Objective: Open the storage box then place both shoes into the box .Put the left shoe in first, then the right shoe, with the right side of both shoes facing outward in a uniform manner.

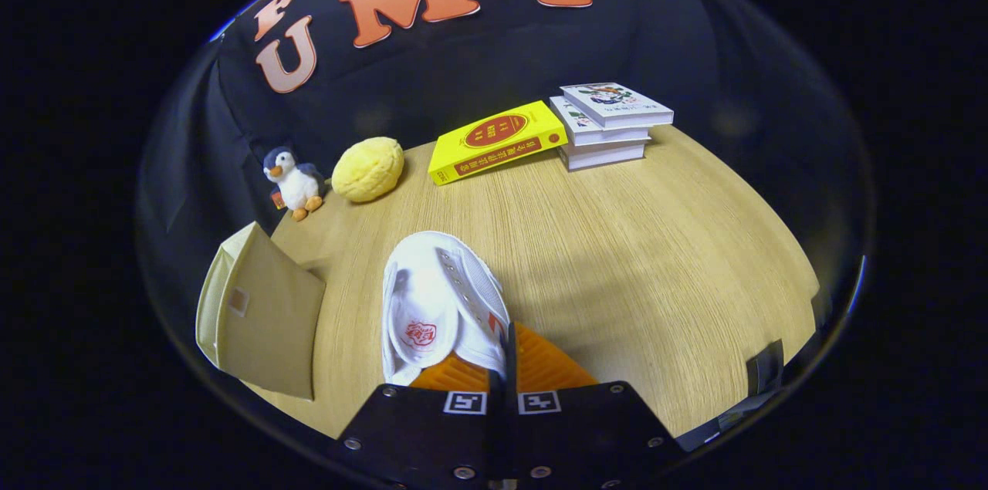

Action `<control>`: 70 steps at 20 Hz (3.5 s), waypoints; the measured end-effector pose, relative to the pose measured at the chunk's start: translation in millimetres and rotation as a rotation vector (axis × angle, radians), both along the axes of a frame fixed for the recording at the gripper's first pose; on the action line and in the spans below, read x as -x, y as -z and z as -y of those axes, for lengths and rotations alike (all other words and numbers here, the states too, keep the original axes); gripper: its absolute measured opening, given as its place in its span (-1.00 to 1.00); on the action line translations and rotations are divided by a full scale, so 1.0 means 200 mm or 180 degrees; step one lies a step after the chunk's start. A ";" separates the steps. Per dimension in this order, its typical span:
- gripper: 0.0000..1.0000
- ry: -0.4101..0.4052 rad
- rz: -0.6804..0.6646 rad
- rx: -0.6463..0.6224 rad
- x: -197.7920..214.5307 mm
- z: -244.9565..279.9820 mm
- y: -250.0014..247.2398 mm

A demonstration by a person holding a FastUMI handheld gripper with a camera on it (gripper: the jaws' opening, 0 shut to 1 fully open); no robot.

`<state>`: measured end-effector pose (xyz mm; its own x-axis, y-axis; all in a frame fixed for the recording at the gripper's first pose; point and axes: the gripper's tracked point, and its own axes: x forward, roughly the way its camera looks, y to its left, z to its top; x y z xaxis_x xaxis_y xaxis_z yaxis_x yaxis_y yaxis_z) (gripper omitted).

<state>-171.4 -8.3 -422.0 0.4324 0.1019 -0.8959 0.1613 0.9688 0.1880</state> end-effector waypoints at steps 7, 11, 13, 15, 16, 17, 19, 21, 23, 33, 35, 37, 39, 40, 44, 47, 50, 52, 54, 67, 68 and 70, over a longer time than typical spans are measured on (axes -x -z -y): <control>-0.99 -0.0015 0.0126 -0.0010 -0.16 -0.34 -0.30; -0.99 -0.0127 0.0202 -0.0127 -0.24 -0.59 -0.44; -0.99 -0.0194 0.0218 -0.0212 -0.27 -0.73 -0.50; -0.99 -0.0259 0.0215 -0.0288 -0.28 -0.88 -0.54; -0.99 -0.0301 0.0233 -0.0293 -0.30 -0.94 -0.55; -0.99 -0.0347 0.0228 -0.0293 -0.31 -1.00 -0.55; -0.99 -0.0403 0.0145 -0.0321 -0.29 -1.13 -0.54; -0.99 -0.0417 0.0067 -0.0379 -0.29 -1.26 -0.55; -0.99 -0.0446 0.0053 -0.0368 -0.30 -1.35 -0.56; -0.98 -0.0367 -0.0250 -0.0144 -0.22 -1.63 -0.44; -0.97 -0.0316 -0.0282 -0.0080 -0.21 -1.64 -0.42; -0.95 -0.0270 -0.0286 -0.0019 -0.21 -1.64 -0.42; -0.90 -0.0233 -0.0381 -0.0016 -0.17 -1.65 -0.42; -0.90 -0.0211 -0.0376 -0.0023 -0.16 -1.65 -0.43; -0.85 -0.0184 -0.0541 0.0023 -0.05 -1.64 -0.38; -0.83 -0.0143 -0.0561 -0.0032 -0.05 -1.65 -0.36; -0.68 -0.0277 -0.0486 -0.0292 -0.06 -1.74 -0.41; -0.38 -0.0420 -0.0376 -0.0445 -0.06 -1.75 -0.48; -0.22 -0.0516 -0.0145 -0.0511 -0.13 -1.70 -0.57; 0.68 -0.0568 0.1388 -0.0067 -0.57 -0.67 -1.02; 0.72 -0.0530 0.1483 -0.0012 -0.60 -0.59 -1.04; 0.77 -0.0463 0.1688 0.0096 -0.65 -0.44 -1.11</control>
